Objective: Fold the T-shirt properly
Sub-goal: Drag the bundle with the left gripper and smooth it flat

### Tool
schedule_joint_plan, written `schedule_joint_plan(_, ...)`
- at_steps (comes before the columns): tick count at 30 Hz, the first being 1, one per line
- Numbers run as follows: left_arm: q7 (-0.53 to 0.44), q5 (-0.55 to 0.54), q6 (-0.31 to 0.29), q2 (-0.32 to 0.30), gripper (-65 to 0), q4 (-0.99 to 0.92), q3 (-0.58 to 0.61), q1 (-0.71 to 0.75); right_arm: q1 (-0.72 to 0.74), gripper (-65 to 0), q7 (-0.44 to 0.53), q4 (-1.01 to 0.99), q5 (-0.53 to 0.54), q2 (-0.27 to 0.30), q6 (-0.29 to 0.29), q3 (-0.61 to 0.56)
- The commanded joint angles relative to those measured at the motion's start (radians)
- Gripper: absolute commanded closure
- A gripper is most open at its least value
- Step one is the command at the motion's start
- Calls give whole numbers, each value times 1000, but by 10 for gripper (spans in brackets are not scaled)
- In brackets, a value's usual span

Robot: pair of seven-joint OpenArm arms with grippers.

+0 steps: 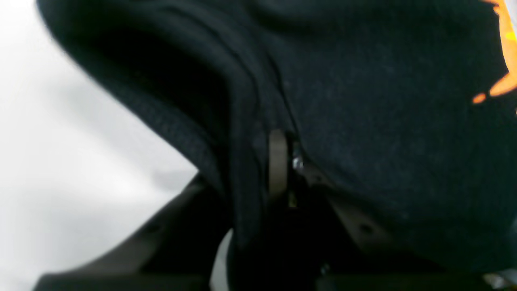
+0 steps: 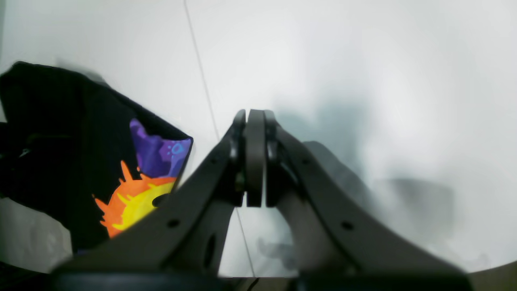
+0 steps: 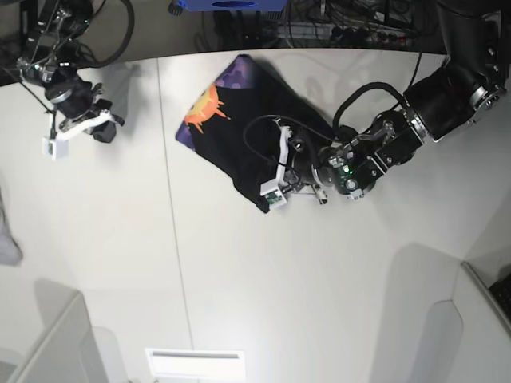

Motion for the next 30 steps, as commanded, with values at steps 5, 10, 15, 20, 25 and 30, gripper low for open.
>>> schedule_joint_plan(5, -13, 164, -74, 13, 0, 13, 86, -71, -2, 0, 14, 13, 14, 9, 8, 4)
schedule_joint_plan(10, -16, 451, -270, 51, 0, 13, 85, -28, 0, 0, 14, 12, 14, 7, 8, -4)
schedule_joint_plan(15, -18, 758, -428, 122, 0, 13, 77, 36, 5, 0, 12, -40, 14, 7, 8, -5)
schedule_joint_plan(20, -88, 870, -463, 186, 0, 13, -43, 98, -2, 0, 14, -72, 14, 5, 8, -5)
schedule_joint_plan(25, -122, 905, -463, 216, 0, -23, -36, 101, -3, 0, 14, -74, 14, 5, 8, -5)
schedule_joint_plan(30, -197, 908, -463, 237, 0, -58, -4, 92, -2, 0, 14, -80, 14, 5, 8, -7)
